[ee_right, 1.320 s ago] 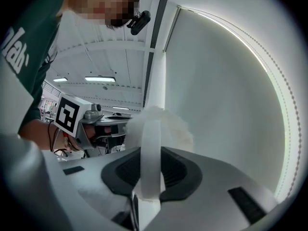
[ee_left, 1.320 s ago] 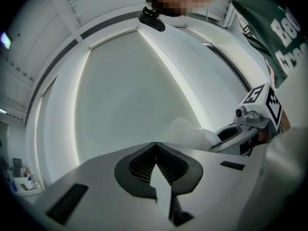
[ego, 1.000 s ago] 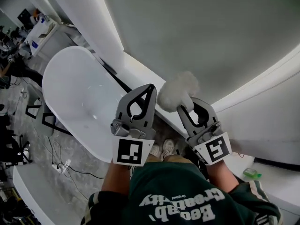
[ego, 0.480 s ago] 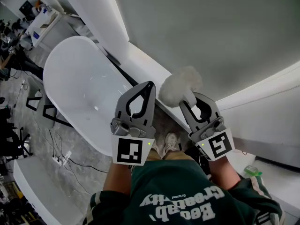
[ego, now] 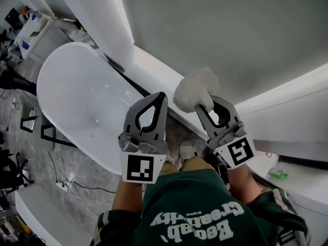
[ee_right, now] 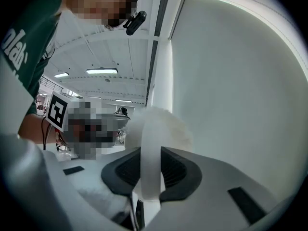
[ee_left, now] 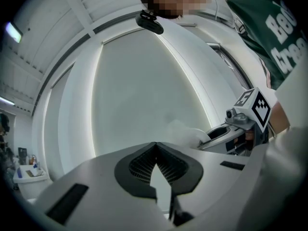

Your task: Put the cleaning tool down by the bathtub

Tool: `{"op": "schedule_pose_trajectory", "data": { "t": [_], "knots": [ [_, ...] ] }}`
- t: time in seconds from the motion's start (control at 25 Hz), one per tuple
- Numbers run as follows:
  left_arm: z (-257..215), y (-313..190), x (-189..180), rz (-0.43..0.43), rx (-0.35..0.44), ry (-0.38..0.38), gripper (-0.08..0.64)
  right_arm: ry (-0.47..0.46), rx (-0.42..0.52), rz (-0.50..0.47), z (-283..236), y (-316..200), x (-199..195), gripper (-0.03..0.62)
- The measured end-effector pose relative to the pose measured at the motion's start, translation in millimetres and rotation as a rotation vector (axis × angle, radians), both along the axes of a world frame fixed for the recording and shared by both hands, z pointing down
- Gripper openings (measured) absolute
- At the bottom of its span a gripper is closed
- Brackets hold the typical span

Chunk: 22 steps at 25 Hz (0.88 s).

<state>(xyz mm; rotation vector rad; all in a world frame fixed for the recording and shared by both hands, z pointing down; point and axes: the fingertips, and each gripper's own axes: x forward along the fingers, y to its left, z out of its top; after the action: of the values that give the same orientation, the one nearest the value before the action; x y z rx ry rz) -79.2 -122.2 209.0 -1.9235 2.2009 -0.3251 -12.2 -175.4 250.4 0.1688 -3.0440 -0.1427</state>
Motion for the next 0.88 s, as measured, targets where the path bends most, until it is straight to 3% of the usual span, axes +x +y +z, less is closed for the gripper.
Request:
{"op": "schedule_pose_trajectory", "data": {
  "t": [0.24,0.88],
  "knots": [
    [13.3,6.7,-13.8,0.017,0.02,0.05,0.008,0.036,0.006,0.008,13.7,5.3,-13.1,0.094],
    [43.2,-8.6,-48.9,-0.125,0.001,0.091,0.008,0.17,-0.037,-0.093,66.1,-22.6,-66.2,0.094]
  ]
}}
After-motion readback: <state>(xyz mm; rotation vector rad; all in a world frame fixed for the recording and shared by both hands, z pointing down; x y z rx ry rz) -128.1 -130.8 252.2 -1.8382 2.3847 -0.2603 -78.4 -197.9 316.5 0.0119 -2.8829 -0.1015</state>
